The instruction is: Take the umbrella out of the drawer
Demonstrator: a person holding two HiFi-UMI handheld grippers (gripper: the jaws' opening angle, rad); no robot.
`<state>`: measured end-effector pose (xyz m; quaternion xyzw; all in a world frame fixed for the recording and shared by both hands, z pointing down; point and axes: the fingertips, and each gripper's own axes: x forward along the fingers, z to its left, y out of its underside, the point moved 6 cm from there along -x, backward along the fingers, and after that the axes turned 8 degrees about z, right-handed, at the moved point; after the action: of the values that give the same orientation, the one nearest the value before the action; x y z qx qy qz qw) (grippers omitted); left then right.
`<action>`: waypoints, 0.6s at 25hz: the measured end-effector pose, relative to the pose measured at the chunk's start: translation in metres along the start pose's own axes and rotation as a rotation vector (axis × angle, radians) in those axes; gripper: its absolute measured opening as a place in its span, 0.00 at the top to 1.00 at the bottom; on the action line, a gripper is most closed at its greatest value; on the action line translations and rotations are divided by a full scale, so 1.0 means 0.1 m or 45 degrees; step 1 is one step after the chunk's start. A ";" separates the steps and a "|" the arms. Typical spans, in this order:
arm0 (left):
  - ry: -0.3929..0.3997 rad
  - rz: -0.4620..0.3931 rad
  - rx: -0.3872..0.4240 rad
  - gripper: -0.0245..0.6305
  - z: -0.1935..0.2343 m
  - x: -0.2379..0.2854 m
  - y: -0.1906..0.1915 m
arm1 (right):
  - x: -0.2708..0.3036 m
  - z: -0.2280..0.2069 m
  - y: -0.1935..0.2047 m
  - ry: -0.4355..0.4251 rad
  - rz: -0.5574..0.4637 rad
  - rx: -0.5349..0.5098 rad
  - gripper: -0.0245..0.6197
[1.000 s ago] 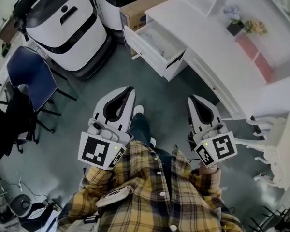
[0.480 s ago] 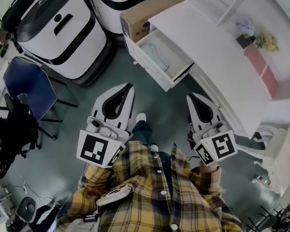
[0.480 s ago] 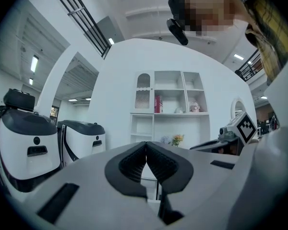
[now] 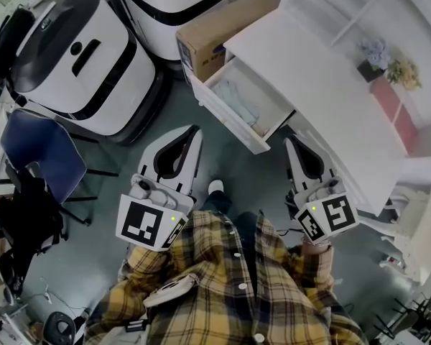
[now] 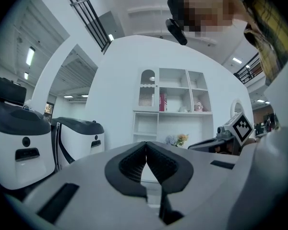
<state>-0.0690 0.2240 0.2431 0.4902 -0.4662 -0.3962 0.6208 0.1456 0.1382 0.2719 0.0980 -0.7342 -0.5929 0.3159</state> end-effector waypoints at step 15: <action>0.045 0.028 -0.044 0.93 0.31 0.15 0.09 | 0.27 -0.09 -0.04 0.079 0.049 0.027 0.94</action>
<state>-0.0950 0.2046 0.2571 0.4812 -0.4537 -0.3885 0.6416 0.1287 0.1163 0.2785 0.1055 -0.7321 -0.5755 0.3488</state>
